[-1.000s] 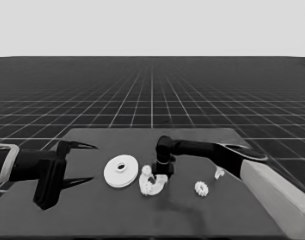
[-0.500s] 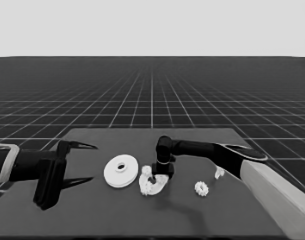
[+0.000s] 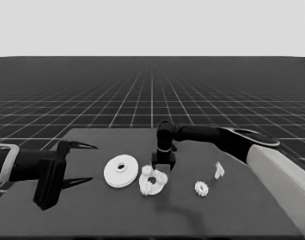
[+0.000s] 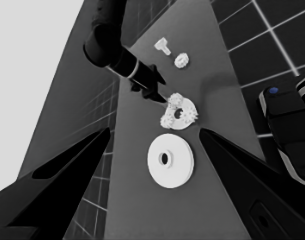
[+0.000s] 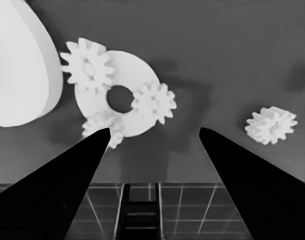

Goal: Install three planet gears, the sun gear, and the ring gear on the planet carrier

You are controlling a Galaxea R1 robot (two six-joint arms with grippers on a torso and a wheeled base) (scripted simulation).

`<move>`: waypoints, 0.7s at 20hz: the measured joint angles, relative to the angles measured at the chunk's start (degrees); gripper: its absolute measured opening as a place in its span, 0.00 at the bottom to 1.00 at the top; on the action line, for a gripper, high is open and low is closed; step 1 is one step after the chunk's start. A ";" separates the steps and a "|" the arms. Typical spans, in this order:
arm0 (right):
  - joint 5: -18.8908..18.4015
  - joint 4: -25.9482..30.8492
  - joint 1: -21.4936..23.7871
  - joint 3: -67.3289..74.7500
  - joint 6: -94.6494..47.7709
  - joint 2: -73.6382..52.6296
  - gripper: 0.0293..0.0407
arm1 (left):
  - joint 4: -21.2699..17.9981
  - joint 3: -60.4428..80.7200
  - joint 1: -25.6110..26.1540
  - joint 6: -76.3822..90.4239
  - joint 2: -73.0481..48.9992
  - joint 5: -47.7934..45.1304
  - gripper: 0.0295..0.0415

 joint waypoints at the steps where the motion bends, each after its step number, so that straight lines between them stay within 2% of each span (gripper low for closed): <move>1: -0.10 0.05 0.10 14.69 0.91 -11.20 0.81 | 0.00 0.00 0.00 0.00 0.00 0.00 0.75; 2: 0.21 0.22 0.19 20.53 -1.26 -20.75 0.81 | 0.00 0.00 0.00 0.00 0.00 0.00 0.75; 4: 0.97 0.52 0.33 22.87 -6.05 -28.94 0.81 | 0.00 0.00 0.00 0.00 0.00 0.00 0.75; 10: 1.49 0.77 0.43 23.06 -9.29 -32.41 0.81 | 0.00 0.00 0.00 0.00 0.00 0.00 0.75; 12: 5.05 -6.97 -8.00 19.41 -10.91 -31.06 0.81 | 0.00 0.00 0.00 0.00 0.00 0.00 0.75; 14: 6.58 -9.31 -10.86 17.17 -11.82 -30.18 0.81 | 0.00 0.00 0.00 0.00 0.00 0.00 0.75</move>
